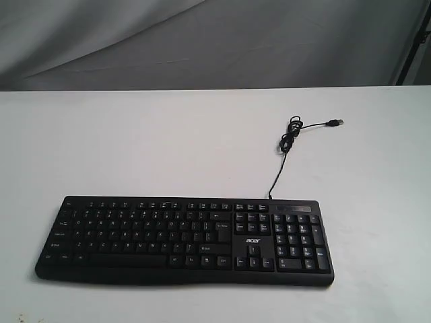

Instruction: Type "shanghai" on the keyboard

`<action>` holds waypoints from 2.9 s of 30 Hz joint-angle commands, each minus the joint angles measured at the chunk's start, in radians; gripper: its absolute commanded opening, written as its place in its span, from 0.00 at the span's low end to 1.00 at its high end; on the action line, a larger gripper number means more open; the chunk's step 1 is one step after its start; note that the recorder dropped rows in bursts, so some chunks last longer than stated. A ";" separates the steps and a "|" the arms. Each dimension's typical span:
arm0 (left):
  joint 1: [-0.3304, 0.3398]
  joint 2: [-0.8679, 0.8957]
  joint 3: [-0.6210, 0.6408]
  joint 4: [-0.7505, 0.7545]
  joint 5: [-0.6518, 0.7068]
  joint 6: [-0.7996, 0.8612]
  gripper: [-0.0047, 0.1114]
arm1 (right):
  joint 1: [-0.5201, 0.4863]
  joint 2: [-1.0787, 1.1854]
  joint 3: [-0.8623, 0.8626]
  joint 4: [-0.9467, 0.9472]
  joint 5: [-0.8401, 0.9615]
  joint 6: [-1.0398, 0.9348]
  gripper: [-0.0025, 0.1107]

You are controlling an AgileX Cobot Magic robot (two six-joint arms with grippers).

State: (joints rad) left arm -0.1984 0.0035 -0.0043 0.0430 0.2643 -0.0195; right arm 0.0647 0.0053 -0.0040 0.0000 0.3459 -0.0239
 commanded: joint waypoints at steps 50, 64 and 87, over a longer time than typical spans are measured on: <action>-0.004 -0.003 0.004 0.001 -0.005 -0.003 0.04 | -0.005 -0.005 0.004 -0.015 -0.911 0.315 0.02; -0.004 -0.003 0.004 0.001 -0.005 -0.003 0.04 | -0.005 0.711 -0.638 -1.276 -0.995 1.459 0.02; -0.004 -0.003 0.004 0.001 -0.005 -0.003 0.04 | -0.005 1.123 -1.097 -1.680 0.151 1.065 0.02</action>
State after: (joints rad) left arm -0.1984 0.0035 -0.0043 0.0430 0.2643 -0.0195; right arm 0.0647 1.1207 -1.0481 -1.7449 0.3357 1.0605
